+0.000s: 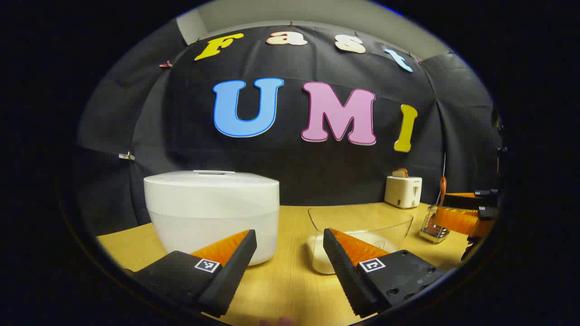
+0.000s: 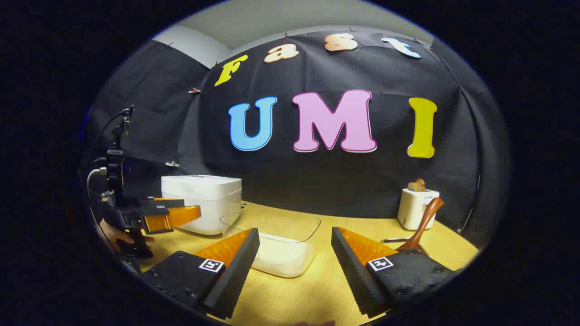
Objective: Close the left gripper, press the button to open the rice cooker; take a wooden spoon from the chopstick holder with the right hand, scoop a spoonful of rice and pour it into the rice cooker, then put the wooden spoon back into the chopstick holder.
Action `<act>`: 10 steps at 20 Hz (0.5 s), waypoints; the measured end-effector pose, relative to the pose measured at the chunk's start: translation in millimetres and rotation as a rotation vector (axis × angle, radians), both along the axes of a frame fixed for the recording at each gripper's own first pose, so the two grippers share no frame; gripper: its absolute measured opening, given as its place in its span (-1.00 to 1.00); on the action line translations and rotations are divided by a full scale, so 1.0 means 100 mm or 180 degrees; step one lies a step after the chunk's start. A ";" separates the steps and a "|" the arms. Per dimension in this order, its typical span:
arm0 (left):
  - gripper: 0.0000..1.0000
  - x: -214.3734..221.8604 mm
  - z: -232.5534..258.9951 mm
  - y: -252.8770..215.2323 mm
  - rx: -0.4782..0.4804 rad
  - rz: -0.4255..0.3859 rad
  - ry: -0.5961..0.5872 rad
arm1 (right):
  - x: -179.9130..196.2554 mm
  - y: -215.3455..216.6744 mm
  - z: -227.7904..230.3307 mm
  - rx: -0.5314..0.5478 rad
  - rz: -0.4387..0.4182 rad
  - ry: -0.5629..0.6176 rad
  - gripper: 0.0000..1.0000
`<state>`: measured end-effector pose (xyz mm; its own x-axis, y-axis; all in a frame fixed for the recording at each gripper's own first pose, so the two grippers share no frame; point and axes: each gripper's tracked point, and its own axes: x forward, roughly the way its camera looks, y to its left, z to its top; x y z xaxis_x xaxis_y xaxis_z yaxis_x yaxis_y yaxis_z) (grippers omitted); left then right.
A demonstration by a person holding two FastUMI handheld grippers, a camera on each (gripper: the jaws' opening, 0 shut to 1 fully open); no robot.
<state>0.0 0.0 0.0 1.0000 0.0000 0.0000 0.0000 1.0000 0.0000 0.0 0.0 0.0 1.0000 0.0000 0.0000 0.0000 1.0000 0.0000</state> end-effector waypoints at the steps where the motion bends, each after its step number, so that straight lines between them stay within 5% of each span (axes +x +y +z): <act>1: 0.92 -0.03 0.06 0.02 0.0013 0.0023 -0.0043 | -0.03 -0.02 0.04 0.0009 -0.0012 -0.0010 0.97; 10: 0.92 -0.22 0.26 0.06 -0.0013 0.0029 -0.0195 | -0.12 -0.09 0.20 0.0137 -0.0047 -0.0078 0.98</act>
